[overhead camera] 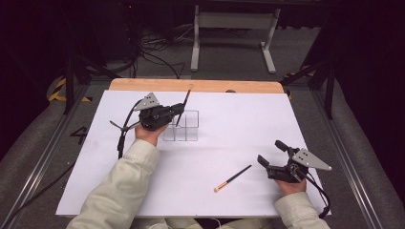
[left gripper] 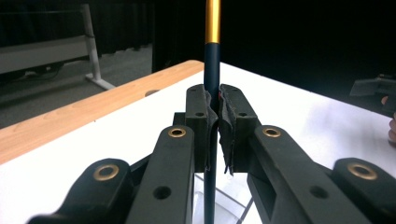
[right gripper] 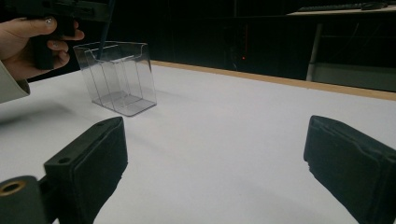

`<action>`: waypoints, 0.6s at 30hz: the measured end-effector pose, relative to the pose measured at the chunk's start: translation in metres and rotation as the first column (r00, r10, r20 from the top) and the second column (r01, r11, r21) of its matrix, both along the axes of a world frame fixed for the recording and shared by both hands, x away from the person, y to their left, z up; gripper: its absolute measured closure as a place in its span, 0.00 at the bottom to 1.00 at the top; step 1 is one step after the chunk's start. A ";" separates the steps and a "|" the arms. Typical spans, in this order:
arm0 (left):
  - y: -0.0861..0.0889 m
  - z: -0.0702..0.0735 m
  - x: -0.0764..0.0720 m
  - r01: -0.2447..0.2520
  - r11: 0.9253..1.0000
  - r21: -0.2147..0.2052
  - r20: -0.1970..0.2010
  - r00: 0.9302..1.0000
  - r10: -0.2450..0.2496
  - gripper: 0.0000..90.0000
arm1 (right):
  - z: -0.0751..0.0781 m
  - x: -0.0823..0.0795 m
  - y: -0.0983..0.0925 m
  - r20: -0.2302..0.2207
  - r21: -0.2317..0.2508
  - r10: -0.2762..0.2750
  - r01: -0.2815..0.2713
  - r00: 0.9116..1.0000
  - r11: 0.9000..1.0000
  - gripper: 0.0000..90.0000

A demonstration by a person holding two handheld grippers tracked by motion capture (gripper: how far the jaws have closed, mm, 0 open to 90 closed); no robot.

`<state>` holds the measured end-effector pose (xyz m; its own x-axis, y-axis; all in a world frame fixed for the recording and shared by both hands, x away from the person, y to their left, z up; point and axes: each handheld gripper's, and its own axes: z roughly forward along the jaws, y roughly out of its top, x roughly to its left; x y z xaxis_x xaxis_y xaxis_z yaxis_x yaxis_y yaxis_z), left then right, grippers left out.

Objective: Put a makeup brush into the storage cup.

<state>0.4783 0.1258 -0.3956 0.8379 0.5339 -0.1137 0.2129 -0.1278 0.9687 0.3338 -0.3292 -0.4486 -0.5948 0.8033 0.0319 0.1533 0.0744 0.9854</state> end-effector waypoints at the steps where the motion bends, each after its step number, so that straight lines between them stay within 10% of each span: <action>1: 0.000 0.000 0.000 -0.001 1.000 0.000 -0.005 1.000 0.001 0.91 | 0.000 0.000 0.000 0.000 0.000 0.000 0.000 1.000 1.000 0.07; 18: 0.004 -0.003 -0.002 -0.008 1.000 0.024 -0.034 0.999 0.008 0.91 | 0.000 0.000 0.000 0.001 0.002 0.001 -0.001 1.000 1.000 0.07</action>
